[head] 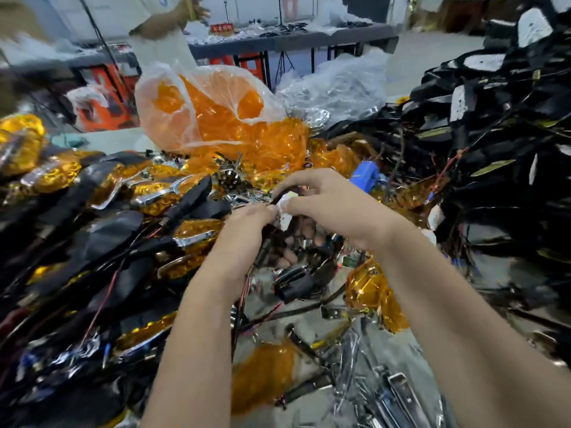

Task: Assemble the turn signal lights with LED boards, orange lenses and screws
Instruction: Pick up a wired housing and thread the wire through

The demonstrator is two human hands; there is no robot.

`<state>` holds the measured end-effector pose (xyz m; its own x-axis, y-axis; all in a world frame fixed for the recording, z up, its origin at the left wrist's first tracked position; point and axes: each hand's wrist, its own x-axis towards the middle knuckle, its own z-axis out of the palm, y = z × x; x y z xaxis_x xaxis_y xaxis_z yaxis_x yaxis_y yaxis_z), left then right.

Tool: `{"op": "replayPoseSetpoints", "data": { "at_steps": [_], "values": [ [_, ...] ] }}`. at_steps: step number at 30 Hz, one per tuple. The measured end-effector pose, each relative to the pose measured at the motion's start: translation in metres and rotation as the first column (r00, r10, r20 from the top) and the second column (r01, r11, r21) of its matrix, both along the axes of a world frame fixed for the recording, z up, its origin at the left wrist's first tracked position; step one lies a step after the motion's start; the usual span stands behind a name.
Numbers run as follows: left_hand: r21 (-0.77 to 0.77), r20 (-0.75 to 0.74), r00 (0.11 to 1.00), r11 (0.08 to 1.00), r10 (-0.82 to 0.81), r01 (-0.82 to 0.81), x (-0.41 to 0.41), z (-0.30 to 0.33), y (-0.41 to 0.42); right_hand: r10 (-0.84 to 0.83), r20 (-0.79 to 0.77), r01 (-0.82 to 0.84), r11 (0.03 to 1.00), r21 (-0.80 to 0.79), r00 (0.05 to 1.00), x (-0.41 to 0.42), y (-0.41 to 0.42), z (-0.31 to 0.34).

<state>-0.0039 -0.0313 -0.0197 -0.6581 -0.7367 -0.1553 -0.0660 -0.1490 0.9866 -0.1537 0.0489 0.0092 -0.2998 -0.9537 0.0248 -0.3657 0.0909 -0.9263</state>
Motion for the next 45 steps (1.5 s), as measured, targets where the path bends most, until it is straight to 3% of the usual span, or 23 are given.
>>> {"op": "replayPoseSetpoints", "data": {
  "at_steps": [4, 11, 19, 23, 26, 28, 31, 33, 35, 38, 42, 45],
  "values": [
    [-0.103, 0.086, 0.991, 0.988, -0.107, 0.115, -0.003, -0.011, -0.002, 0.010, -0.091, -0.014, 0.999, -0.042, 0.996, -0.002, -0.007, -0.009],
    [-0.003, -0.089, 0.995, 0.999, -0.050, 0.050, -0.018, -0.017, 0.011, 0.005, 0.008, -0.004, 0.991, -0.136, 1.000, -0.018, -0.013, -0.021],
    [-0.050, -0.049, 0.993, 0.993, -0.107, 0.104, -0.016, -0.009, 0.012, 0.108, -0.080, -0.118, 0.984, -0.133, 0.991, -0.031, -0.003, -0.018],
    [-0.279, 0.008, 0.994, 0.954, -0.108, 0.106, -0.014, -0.007, 0.006, 0.157, -0.060, -0.163, 0.977, -0.136, 0.986, -0.028, -0.001, -0.011],
    [-0.309, -0.016, 0.997, 0.949, -0.071, 0.063, -0.016, -0.004, 0.006, 0.090, -0.039, -0.095, 0.983, -0.156, 0.995, -0.021, -0.003, -0.009],
    [-0.234, -0.109, 0.993, 0.970, 0.042, -0.066, -0.021, -0.003, 0.008, 0.049, 0.057, -0.039, 0.986, -0.165, 0.997, -0.017, -0.004, -0.011],
    [0.118, -0.292, 0.907, 0.952, 0.304, -0.281, -0.029, -0.001, 0.008, 0.023, 0.077, -0.009, 0.985, -0.171, 0.997, -0.013, -0.005, -0.014],
    [0.314, -0.374, 0.844, 0.909, 0.383, -0.274, -0.032, 0.001, 0.008, 0.031, 0.000, -0.031, 0.991, -0.129, 1.000, -0.011, -0.005, -0.015],
    [0.399, -0.452, 0.797, 0.890, 0.401, -0.222, -0.035, 0.002, 0.010, 0.045, -0.068, -0.051, 0.995, -0.084, 0.997, -0.009, -0.007, -0.016],
    [0.383, -0.492, 0.798, 0.909, 0.350, -0.163, -0.038, 0.005, 0.018, 0.043, -0.195, -0.057, 0.996, -0.066, 0.980, -0.006, -0.008, -0.015],
    [0.293, -0.392, 0.877, 0.941, 0.278, -0.168, -0.032, 0.004, 0.015, 0.070, -0.055, -0.075, 0.993, -0.087, 0.996, -0.008, -0.006, -0.017],
    [0.115, -0.323, 0.913, 0.968, 0.250, -0.224, -0.024, 0.002, 0.006, 0.061, -0.066, -0.065, 0.995, -0.072, 0.996, -0.012, -0.005, -0.017]
  ]
}}
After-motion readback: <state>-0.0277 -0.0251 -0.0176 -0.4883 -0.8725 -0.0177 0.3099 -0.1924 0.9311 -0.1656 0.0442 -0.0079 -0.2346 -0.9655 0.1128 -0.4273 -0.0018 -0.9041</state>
